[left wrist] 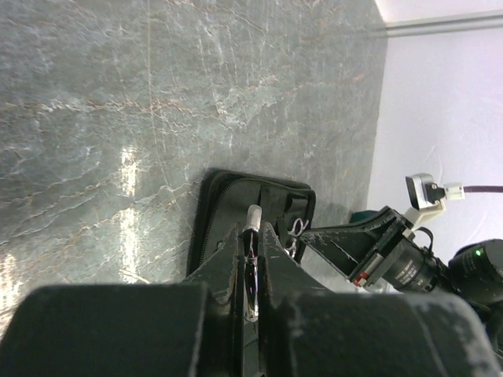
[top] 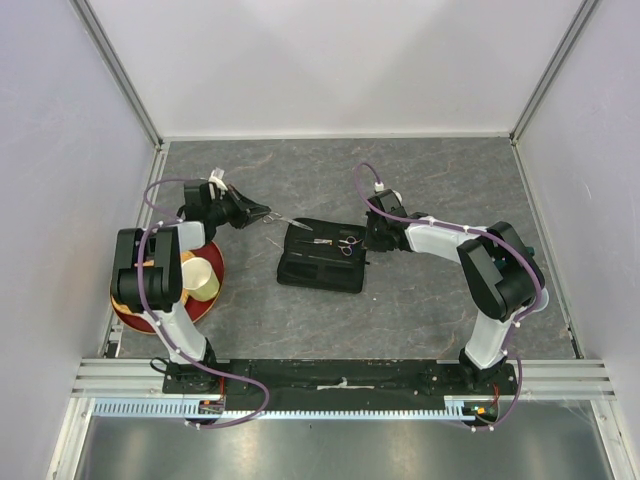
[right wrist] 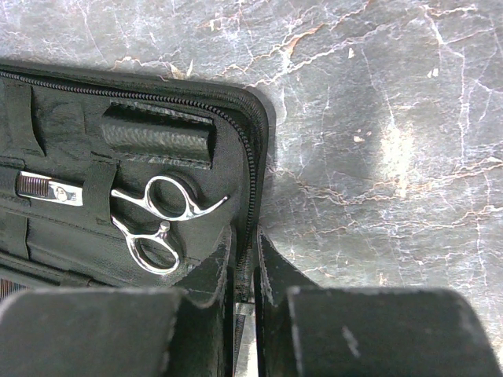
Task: Sort the hair-cutting tools
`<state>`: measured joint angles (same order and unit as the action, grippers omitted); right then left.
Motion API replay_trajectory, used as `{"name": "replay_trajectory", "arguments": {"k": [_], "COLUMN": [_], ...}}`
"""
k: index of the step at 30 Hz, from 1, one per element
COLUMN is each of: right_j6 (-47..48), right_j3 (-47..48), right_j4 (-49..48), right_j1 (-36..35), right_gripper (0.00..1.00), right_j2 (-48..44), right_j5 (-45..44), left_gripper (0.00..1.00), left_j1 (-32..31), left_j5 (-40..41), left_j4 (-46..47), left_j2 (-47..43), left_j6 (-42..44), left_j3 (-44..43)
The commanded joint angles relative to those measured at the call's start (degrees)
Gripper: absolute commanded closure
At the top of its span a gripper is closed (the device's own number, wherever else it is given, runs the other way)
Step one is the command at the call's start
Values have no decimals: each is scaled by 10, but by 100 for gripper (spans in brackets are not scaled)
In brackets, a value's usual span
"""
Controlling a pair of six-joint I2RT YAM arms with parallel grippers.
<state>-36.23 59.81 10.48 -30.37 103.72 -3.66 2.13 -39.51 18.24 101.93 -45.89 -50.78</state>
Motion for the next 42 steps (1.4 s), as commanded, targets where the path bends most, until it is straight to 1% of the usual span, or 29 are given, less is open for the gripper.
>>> {"name": "replay_trajectory", "arguments": {"k": [1,19,23,29,31,38,42], "right_j6": [-4,-7,-6,-6,-6,-4,-4], "right_j3": [-3,-2,-2,-2,-3,-3,-2], "right_j4": [-12,-19,-18,-20,-21,-20,-20], "right_j1": [0,0,-1,0,0,0,0], "right_gripper": [93,94,94,94,94,94,94], "right_j2": [28,35,35,38,37,37,38], "right_j5": [1,15,16,21,21,21,22], "left_gripper": [98,98,98,98,98,98,98], "left_j1": [0,-8,-13,-16,-16,-14,-7], "left_j5": [-57,-42,-58,-59,-53,9,23], "left_j4": [98,122,136,152,137,52,33], "left_j2": [26,47,58,73,67,31,20], "left_j6": [-50,-64,-75,-84,-74,-17,-3], "left_j3": [17,21,17,20,19,7,4]}}
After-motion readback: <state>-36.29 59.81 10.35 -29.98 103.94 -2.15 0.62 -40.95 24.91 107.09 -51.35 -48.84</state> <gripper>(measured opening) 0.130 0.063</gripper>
